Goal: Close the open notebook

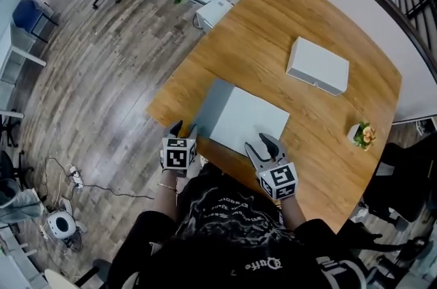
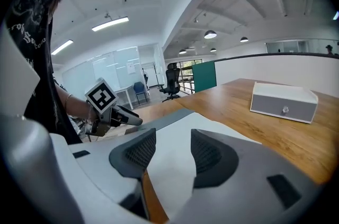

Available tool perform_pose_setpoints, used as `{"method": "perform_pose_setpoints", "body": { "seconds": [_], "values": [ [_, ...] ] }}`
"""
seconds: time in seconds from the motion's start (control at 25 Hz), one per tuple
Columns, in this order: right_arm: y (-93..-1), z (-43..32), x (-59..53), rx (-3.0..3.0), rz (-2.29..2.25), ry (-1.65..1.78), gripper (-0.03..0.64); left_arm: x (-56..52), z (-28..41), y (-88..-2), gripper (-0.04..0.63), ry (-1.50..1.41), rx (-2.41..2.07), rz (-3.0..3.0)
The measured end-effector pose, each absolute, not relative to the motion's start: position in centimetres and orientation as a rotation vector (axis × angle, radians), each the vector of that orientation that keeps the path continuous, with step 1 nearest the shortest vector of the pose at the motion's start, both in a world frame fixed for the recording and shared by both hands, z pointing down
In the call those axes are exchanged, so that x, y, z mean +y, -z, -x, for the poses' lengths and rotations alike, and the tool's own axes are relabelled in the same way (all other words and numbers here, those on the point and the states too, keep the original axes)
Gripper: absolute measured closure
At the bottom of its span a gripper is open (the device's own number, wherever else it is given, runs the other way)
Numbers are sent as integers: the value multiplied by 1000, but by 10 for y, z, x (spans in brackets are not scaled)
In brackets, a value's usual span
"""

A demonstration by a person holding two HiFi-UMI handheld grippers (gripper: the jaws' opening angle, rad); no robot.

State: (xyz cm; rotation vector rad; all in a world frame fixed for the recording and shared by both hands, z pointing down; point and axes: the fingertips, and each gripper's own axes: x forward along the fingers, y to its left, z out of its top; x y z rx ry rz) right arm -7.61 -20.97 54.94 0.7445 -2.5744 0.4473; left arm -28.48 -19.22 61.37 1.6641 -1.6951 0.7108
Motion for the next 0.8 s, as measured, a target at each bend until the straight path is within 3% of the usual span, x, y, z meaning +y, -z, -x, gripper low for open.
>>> {"method": "perform_pose_setpoints", "body": {
  "seconds": [0.4,0.52,0.8],
  "values": [
    [-554,82,-216,-2533,-784,-427,426,-189,283,-631,417,-812,-1553,-1620],
    [-555,87,-216,-2531,-771,-417,426,-190,273,-633,499,-834,-1524,-1592],
    [-559,93,-214,-2524,-742,-407,430,-189,271,-634,560,-756,-1456,-1509]
  ]
}}
